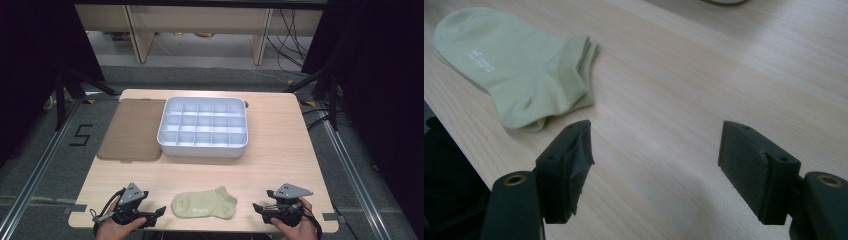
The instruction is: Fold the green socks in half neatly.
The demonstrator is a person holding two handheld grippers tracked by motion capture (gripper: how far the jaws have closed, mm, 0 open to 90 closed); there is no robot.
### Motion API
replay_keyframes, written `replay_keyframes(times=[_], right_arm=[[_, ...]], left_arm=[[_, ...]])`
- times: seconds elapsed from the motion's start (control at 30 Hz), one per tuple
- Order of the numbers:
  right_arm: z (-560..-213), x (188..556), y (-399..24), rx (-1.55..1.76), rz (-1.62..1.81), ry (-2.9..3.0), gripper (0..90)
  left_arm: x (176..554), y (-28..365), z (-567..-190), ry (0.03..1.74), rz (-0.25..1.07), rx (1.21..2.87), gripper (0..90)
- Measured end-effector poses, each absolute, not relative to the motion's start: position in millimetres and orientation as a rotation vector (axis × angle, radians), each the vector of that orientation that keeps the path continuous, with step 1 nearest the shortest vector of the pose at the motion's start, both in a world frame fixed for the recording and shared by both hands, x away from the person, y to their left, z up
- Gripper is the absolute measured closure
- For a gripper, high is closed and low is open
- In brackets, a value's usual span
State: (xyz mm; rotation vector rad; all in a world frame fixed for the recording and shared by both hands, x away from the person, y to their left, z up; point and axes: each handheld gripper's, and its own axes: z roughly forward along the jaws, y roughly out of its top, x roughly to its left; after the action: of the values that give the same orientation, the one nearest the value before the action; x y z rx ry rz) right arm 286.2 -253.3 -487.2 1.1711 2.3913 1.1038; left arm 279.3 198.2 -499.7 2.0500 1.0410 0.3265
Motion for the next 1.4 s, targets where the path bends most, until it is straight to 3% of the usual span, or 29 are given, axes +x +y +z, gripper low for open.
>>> replay_keyframes(times=[0.3, 1.4], right_arm=[[-484.2, 288.1, -246.4, 1.132, 1.127, 2.409, 36.2], [-498.9, 318.9, -169.5, 0.957, 1.038, 2.595, 40.7]], left_arm=[[278.8, 196.2, -498.4, 1.041, 0.331, 2.036, 16.2], [279.7, 194.9, -499.1, 1.017, 0.327, 2.051, 15.8]])
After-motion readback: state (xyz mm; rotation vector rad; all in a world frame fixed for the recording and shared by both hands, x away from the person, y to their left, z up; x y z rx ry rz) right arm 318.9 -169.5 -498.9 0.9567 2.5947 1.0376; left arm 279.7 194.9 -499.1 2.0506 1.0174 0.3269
